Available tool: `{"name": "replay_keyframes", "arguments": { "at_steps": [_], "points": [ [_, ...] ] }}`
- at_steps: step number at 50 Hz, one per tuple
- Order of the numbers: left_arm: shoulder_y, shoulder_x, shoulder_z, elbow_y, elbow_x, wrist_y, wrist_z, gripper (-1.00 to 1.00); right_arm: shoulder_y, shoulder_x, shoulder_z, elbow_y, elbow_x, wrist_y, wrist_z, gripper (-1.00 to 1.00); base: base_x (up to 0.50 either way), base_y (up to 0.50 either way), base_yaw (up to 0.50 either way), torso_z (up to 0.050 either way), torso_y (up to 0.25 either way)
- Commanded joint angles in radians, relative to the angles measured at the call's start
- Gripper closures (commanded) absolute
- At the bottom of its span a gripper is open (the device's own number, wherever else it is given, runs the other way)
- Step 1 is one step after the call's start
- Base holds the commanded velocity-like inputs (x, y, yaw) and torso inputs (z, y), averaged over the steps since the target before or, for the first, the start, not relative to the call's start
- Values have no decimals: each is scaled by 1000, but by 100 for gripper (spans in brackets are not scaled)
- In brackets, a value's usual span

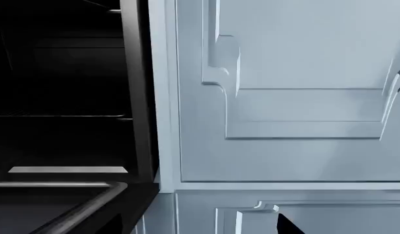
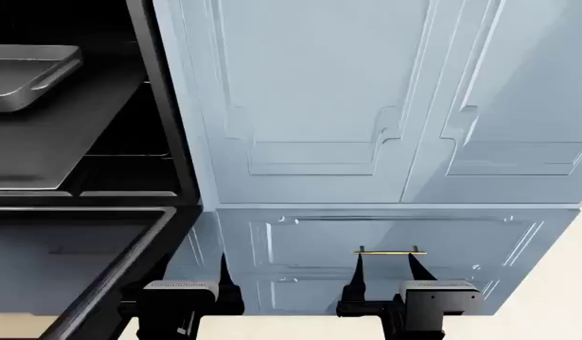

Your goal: Pick the broccoli from the top rack in the oven and place it on the plate on the counter.

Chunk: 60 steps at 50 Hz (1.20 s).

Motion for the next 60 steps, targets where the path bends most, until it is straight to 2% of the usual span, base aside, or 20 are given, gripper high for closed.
{"name": "replay_keyframes", "arguments": {
  "at_steps": [1, 20, 24, 27, 30, 34, 38, 46, 54, 60],
  "points": [
    [1, -16, 18, 8, -16, -8, -19, -100, 1, 15, -18, 3, 17, 1, 21, -100, 0, 0, 0, 0, 0],
    [14, -71, 86, 49, -6, 51, -87, -100, 1, 60, -60, -58, 64, 47, 84, -100, 0, 0, 0, 0, 0],
    [-3, -74, 75, 282, -57, -112, -92, -100, 14, 73, -64, -211, 70, 161, 102, -100, 0, 0, 0, 0, 0],
    [-79, -76, 52, 498, -112, -292, -111, -100, 66, 80, -58, -394, 95, 324, 116, -100, 0, 0, 0, 0, 0],
    [-191, -80, 31, 658, -156, -463, -138, -100, 159, 86, -49, -551, 125, 496, 132, -100, 0, 0, 0, 0, 0],
    [-382, -77, -7, 804, -226, -720, -187, -100, 362, 97, -34, -731, 176, 792, 155, -100, 0, 0, 0, 0, 0],
    [-549, -77, -26, 882, -276, -897, -222, -100, 606, 96, 8, -851, 241, 1069, 172, -100, 0, 0, 0, 0, 0],
    [-762, -74, -108, 987, -368, -1111, -265, -100, 963, 75, 77, -974, 321, 1378, 185, -100, 0, 0, 0, 0, 0],
    [-1073, -114, -176, 1043, -466, -1336, -328, -100, 1138, 56, 142, -1015, 366, 1525, 189, -100, 0, 0, 0, 0, 0],
    [-1127, -144, -184, 1035, -500, -1356, -352, -100, 1190, 57, 160, -1043, 419, 1554, 227, -100, -10, 44, 0, 0, 0]
  ]
}}
